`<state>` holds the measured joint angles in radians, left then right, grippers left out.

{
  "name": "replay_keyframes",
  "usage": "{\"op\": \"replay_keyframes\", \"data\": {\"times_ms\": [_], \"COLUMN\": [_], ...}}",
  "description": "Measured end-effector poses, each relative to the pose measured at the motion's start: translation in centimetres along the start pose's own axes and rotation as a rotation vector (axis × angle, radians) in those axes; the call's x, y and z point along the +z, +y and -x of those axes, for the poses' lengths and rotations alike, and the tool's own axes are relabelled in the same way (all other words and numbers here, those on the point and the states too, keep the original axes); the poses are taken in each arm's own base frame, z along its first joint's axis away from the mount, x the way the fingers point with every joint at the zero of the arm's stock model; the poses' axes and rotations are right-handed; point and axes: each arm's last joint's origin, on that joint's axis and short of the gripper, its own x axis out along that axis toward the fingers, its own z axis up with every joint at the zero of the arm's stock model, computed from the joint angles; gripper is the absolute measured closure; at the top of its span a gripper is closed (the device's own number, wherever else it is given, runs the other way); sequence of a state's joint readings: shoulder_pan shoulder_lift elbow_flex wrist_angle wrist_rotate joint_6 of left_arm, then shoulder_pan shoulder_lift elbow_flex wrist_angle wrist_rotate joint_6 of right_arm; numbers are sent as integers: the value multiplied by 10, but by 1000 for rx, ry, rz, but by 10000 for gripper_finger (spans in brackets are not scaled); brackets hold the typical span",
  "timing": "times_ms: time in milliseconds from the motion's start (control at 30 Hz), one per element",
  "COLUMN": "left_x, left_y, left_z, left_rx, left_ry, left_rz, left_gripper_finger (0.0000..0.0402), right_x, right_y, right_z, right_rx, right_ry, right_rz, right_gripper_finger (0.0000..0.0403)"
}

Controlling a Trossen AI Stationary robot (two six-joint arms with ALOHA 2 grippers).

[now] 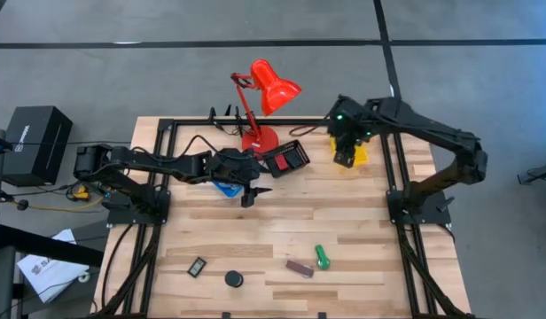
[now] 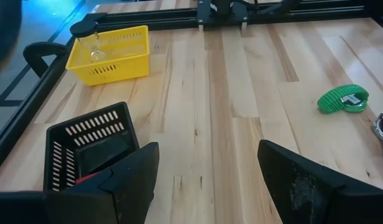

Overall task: Pick & Place Office items
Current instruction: Put the green hourglass into the yellow bin

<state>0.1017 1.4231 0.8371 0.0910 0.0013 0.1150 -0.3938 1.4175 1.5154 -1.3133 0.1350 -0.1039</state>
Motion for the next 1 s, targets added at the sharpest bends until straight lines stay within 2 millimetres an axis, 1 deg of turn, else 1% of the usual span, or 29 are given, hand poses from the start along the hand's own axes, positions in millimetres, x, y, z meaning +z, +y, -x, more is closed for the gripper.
{"op": "replay_keyframes", "data": {"times_ms": [133,267,433,567,667,767,933,1000], "left_x": [0,0,0,0,1,1,1,1], "left_y": [0,0,0,0,0,0,0,0], "left_z": [0,0,0,0,0,0,0,0], "left_rx": [0,-1,-1,-1,0,0,0,0], "left_ry": [0,1,-2,-4,-5,-5,-6,-7], "left_rz": [0,18,23,25,26,26,26,25], "left_gripper_finger": [133,133,133,133,133,133,133,133], "right_x": [-19,-43,-67,-80,-85,-90,-96,-94], "right_y": [-15,-24,-32,-36,-39,-41,-43,-43], "right_z": [7,-1,-23,-49,-70,-86,-102,-106], "right_rx": [-29,-57,-99,-124,-136,-139,-136,-138], "right_ry": [-5,-27,-131,-162,-176,-164,-108,-117], "right_rz": [-96,-190,-301,-371,-409,-467,-583,-603], "right_gripper_finger": [205,199,205,197,192,204,205,204]}}
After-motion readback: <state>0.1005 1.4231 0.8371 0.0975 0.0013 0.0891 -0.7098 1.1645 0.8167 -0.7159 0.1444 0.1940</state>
